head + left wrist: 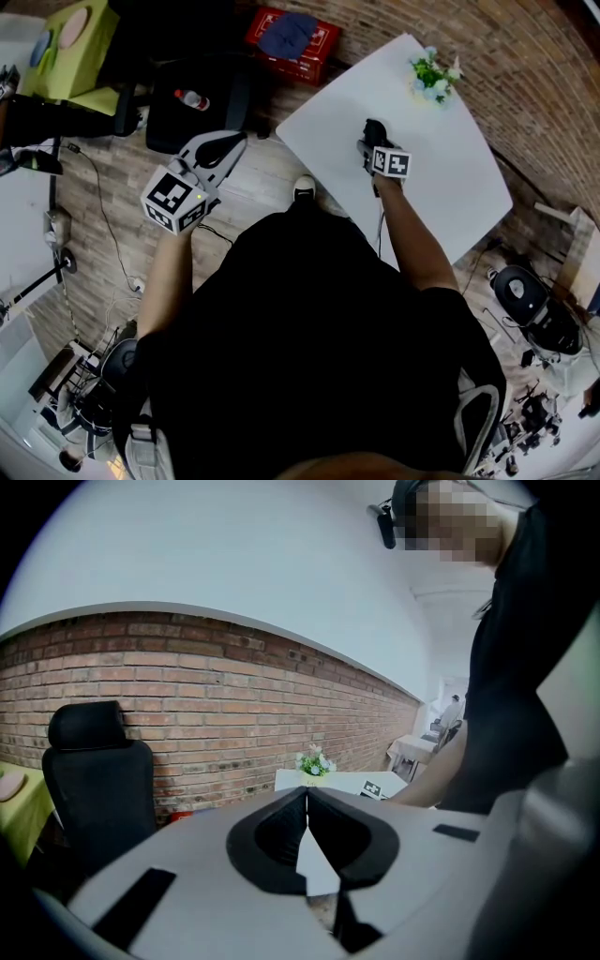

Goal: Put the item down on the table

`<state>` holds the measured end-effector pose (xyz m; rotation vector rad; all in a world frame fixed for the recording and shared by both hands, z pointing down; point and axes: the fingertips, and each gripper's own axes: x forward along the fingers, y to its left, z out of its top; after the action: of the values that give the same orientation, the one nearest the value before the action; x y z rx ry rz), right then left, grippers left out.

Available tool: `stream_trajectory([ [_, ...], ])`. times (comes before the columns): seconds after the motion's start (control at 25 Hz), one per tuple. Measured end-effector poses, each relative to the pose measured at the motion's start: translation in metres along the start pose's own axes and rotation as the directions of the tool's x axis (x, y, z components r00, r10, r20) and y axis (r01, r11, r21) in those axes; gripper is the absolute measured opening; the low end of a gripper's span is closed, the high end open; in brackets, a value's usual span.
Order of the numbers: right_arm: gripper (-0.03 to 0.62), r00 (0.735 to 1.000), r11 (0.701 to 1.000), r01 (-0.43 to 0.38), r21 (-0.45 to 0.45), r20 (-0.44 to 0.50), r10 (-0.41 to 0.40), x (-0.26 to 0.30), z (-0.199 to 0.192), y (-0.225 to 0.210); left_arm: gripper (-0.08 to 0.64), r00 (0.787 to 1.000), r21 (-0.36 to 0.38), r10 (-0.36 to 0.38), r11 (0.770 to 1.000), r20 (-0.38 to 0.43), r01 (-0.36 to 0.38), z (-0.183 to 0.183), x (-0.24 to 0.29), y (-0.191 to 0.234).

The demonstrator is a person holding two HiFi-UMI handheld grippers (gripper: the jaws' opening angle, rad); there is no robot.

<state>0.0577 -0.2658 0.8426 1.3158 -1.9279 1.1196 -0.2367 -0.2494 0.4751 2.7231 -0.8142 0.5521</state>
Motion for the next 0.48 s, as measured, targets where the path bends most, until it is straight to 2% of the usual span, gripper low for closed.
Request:
stream_trajectory([
  [0.48, 0.383, 0.999, 0.999, -0.006, 0.043, 0.038, 0.004, -0.010, 0.001, -0.004, 0.011, 1.000, 0.014, -0.006, 1.000, 0.005, 0.006, 0.000, 0.000, -0.013],
])
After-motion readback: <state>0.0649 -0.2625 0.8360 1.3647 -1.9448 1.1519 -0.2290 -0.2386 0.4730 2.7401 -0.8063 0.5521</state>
